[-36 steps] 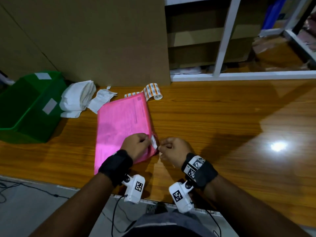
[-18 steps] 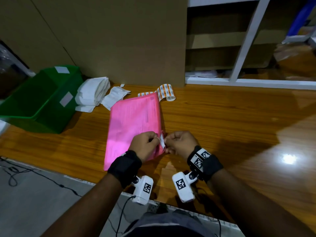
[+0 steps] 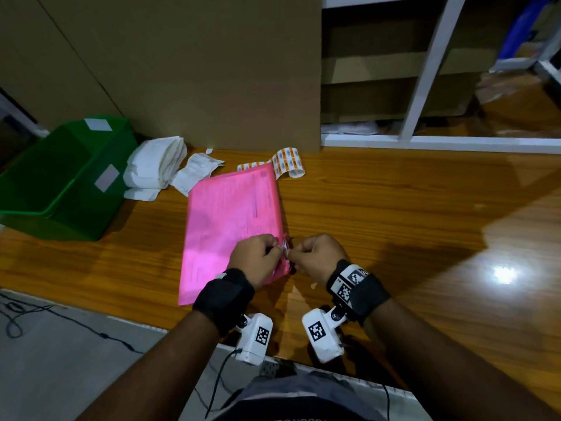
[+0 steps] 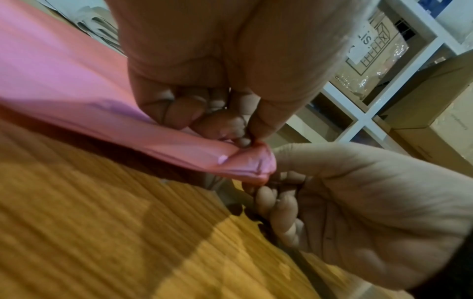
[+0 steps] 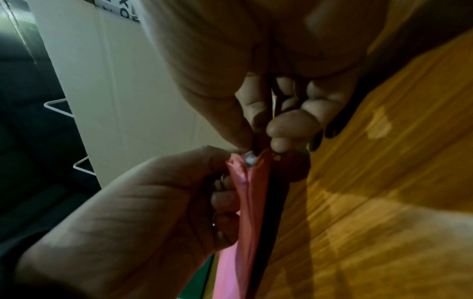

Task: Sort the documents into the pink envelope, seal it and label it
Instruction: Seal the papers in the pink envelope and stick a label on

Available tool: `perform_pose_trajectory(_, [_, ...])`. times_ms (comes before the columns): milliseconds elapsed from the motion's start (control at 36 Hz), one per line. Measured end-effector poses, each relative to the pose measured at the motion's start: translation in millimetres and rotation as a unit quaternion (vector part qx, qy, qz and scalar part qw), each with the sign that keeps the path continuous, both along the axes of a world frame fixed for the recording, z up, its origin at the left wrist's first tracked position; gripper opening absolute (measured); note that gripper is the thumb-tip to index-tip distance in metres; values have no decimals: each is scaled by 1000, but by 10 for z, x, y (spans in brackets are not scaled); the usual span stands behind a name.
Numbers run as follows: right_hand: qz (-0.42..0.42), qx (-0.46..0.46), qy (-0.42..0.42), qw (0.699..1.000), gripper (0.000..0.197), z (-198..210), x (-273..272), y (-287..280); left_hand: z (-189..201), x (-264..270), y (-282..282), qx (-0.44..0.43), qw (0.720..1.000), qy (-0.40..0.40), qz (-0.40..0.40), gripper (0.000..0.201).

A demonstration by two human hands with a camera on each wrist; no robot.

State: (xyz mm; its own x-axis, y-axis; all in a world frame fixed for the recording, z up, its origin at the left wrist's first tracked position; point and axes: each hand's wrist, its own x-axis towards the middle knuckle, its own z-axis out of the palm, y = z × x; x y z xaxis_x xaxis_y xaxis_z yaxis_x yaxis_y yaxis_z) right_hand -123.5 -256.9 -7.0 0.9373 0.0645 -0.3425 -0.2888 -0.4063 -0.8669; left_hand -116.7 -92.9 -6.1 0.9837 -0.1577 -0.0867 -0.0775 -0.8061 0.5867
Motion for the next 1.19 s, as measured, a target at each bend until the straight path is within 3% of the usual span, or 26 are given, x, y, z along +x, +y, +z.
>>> perform_pose_trajectory(306, [32,51,36,998,20,-78,217,73,84,-7,4,-22,1000,-14,8,25])
perform_pose_trajectory(444, [83,-42,-4,996,19,-31,245,109,136,8,-7,8,1000,-23,-13,32])
perform_pose_trajectory(639, [148,-70,-39,986,25,-120,238,14,-12,3,30,15,1000,3,-2,28])
perform_pose_trajectory(722, [183,-119,-71,973,12,-99,194,23,-79,2,84,30,999,-10,5,34])
perform_pose_trajectory(805, [151,-167,-102,969,6,-158,197,48,-94,6,114,41,999,-17,13,12])
perform_pose_trajectory(861, [122,-174,-101,972,1,-184,228,50,-121,22,136,44,999,-24,15,11])
perform_pose_trajectory(1000, [77,-179,-125,973,23,-133,344,62,-146,49,164,34,999,-19,15,19])
perform_pose_trajectory(1111, [110,-179,-108,972,41,-99,457,98,-156,80,192,32,999,-17,2,22])
perform_pose_trajectory(1194, [140,-192,-89,967,30,-43,484,135,-137,114,210,32,999,-9,-12,30])
